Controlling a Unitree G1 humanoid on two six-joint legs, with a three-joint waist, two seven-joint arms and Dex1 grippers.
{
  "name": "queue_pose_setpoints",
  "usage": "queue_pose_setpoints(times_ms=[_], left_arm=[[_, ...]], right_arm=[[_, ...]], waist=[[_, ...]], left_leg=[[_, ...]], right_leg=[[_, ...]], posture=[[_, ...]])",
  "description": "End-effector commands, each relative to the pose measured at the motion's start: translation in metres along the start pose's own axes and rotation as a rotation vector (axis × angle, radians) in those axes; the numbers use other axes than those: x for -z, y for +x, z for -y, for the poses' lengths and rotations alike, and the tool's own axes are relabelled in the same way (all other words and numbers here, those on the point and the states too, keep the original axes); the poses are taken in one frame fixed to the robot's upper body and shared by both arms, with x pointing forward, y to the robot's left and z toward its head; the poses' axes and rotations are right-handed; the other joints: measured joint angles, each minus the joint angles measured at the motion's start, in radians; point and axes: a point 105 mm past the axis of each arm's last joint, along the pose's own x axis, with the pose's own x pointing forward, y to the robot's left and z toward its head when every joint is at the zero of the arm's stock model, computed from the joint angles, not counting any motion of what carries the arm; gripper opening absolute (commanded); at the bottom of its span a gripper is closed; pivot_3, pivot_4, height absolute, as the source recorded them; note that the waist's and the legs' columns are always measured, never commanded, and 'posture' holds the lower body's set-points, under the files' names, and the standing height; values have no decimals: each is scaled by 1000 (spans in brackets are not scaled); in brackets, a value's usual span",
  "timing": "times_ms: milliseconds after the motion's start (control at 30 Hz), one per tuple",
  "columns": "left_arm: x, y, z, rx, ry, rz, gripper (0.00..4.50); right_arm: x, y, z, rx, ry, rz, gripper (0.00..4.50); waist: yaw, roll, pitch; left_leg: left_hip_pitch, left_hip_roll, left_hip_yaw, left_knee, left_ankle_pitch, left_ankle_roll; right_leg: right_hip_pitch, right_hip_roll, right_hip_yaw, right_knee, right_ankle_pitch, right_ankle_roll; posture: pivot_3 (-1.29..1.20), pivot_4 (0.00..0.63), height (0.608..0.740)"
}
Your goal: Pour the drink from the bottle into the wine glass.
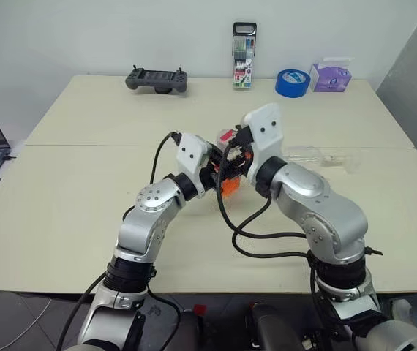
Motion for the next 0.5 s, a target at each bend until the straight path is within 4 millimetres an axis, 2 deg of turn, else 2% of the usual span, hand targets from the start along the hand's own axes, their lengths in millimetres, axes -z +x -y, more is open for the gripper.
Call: queue_pose_setpoints(times_ms=[33,500], left_arm=[[-18,2,0,4,41,64,1768],[-15,1,-2,-3,45,60,1768]], right_arm=[[-14,0,1,32,-37,56,4302],[-21,11,10,132,-41,94,4302]], waist=[[0,0,0],[-1,0,0]], left_leg=[[0,0,0,0,0,0],[0,0,0,0,0,0]], right_leg=[[0,0,0,0,0,0],[0,0,0,0,0,0]], posture=[[0,150,740],[0,150,740]])
